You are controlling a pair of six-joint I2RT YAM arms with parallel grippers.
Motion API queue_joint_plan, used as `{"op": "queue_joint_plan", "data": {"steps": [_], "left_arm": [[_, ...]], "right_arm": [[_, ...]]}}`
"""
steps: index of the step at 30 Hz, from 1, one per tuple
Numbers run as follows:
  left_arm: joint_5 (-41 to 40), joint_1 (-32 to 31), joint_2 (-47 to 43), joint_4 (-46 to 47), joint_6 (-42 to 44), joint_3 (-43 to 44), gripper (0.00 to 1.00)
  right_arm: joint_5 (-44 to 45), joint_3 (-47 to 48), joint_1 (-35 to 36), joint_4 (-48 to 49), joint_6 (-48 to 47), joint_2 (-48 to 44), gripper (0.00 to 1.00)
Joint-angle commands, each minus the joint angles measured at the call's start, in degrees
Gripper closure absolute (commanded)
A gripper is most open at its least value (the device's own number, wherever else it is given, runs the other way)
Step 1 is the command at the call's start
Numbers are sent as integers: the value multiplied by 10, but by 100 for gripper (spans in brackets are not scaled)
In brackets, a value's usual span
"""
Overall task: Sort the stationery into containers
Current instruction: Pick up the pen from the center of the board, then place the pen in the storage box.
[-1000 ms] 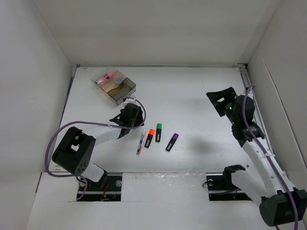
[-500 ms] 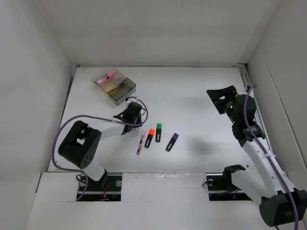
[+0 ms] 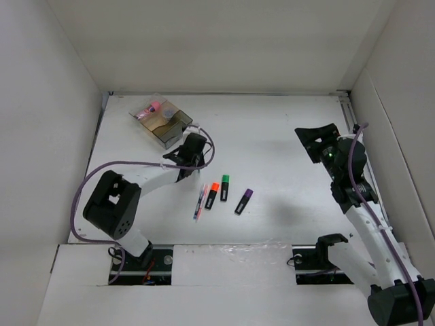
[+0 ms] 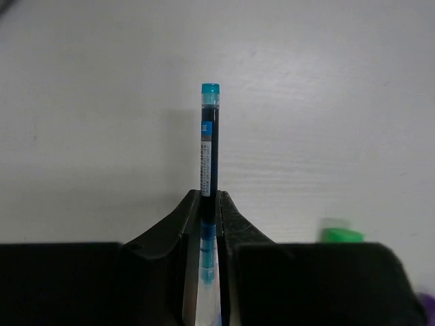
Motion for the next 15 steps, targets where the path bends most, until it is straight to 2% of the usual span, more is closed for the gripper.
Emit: {"op": "queue_joint_plan", "data": {"steps": [1,5,9,13,15], "left_arm": [[1,-1,-44,12,-4,88,99],[8,9,6,-10,9,211,97],[46,50,46,-5,24,291,97],[30,57,113,-46,87,412,97],[30,57,148,-63,145,453,97]], "right_arm": [[-10,-6,3,37,-2,-8,31],[1,-11,3,42,-2,-8,31],[-1,-11,3,42,-2,-8,31],[-2,-17,3,53,5,-1,32],[-8,-17,3,53,5,-1,32]]}}
